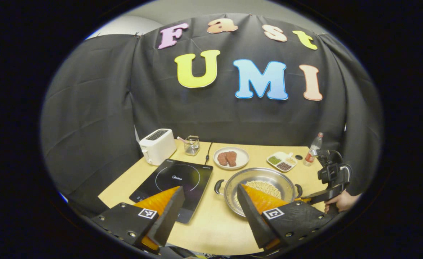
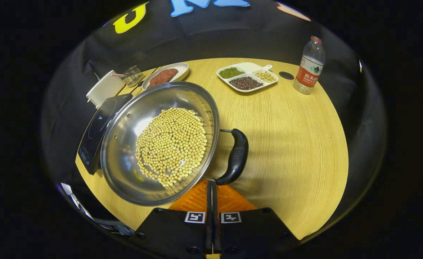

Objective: First push the handle of the pot to place it horizontally, then grasp the pot with both hands and set it on the induction cooktop.

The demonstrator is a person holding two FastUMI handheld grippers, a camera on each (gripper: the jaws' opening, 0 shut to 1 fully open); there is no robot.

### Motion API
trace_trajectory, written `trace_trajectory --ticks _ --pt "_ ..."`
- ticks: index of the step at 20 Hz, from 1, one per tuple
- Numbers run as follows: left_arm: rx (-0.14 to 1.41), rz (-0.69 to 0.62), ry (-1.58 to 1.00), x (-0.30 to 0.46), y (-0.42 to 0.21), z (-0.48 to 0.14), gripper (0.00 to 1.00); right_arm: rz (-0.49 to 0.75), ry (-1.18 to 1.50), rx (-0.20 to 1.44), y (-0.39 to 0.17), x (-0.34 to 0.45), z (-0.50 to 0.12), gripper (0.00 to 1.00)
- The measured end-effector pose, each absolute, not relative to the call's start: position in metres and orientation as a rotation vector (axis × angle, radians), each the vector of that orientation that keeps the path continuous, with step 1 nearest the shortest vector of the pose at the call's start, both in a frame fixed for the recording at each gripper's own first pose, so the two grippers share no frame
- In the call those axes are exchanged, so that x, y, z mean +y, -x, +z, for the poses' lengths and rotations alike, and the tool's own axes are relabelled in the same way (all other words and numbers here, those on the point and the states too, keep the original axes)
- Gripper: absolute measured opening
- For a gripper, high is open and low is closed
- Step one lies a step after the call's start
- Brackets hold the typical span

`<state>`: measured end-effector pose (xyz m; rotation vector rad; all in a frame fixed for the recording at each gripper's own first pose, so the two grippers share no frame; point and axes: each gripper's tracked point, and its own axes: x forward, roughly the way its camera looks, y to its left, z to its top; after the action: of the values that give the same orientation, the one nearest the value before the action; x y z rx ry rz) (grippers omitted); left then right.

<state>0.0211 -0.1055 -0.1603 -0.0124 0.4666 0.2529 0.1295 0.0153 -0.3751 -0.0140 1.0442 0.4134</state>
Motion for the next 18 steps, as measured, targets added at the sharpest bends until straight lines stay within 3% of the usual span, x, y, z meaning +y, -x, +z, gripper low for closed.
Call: trace_trajectory --ticks 14,17,18 --pt "0.464 0.180 0.058 -0.048 -0.028 -0.179 0.89 0.257 -0.013 0.954 -0.126 0.005 -0.344 0.05" --pt "0.459 0.145 0.088 -0.029 -0.034 -0.189 0.89 0.201 -0.045 0.930 -0.116 0.002 -0.330 0.66" --pt "0.457 0.130 0.093 -0.022 -0.037 -0.194 0.91 0.180 -0.052 0.923 -0.113 0.001 -0.324 0.81"
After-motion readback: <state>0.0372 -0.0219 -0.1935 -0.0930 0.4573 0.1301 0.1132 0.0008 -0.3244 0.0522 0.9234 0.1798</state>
